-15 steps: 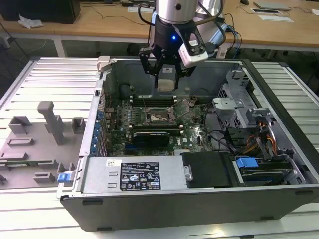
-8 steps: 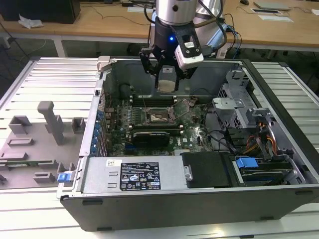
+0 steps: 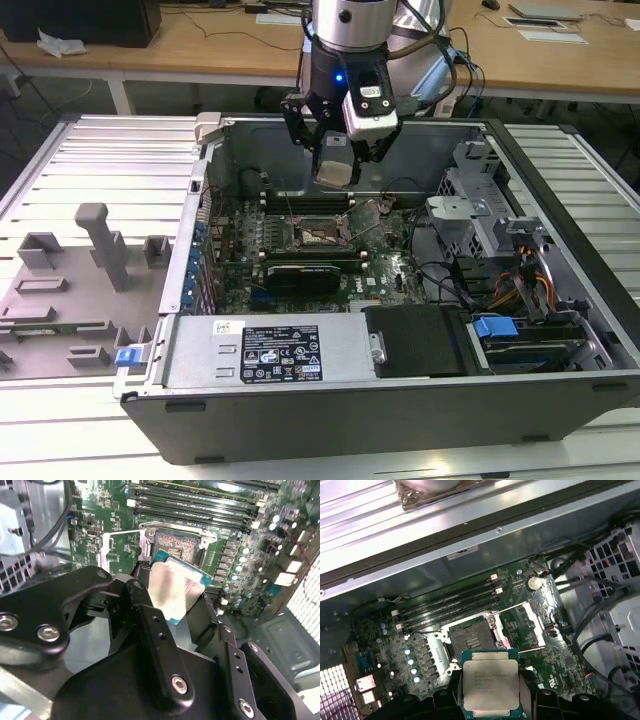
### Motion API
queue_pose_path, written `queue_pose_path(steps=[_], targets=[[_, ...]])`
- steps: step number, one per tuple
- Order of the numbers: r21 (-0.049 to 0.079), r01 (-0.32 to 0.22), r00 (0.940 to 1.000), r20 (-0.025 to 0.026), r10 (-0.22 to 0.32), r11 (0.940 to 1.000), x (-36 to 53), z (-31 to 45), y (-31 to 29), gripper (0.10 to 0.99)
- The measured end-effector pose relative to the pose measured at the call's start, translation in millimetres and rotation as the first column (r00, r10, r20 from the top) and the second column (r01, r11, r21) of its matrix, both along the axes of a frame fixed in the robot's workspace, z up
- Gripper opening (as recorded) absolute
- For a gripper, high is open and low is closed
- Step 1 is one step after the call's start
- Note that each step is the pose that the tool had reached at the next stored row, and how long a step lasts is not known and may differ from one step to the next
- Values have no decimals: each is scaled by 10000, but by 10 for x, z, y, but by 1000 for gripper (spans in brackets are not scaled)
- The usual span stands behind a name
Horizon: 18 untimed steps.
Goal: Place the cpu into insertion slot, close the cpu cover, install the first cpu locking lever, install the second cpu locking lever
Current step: 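Place the cpu into insertion slot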
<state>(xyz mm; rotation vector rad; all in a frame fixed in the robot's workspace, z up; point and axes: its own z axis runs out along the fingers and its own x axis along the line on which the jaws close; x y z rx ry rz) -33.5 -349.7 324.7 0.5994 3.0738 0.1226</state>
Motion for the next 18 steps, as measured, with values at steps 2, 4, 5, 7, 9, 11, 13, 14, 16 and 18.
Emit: queue_pose_path(steps=[2, 4, 5, 7, 9, 11, 13, 14, 16, 18], targets=[[2, 660, 9978, 1, -660, 9978, 0, -6, 0, 541], [1, 1085, 9941, 0, -1085, 9941, 0, -10, 0, 541], [1, 1306, 9914, 1, -1306, 9914, 0, -12, 0, 541], [0, 1622, 9868, 1, -1622, 9868, 0, -17, 0, 541], [-1, 2093, 9778, 1, -2093, 9778, 0, -23, 0, 541], [-2, 2633, 9647, 0, -2633, 9647, 0, -31, 0, 541], [-2, 3218, 9468, 1, -3218, 9468, 0, -40, 0, 541], [-2, 3450, 9386, 1, -3450, 9386, 0, -47, 0, 541], [-5, 3751, 9270, 2, -3751, 9270, 0, -62, 0, 541], [-10, 4049, 9144, 4, -4049, 9144, 0, -79, 0, 541]])
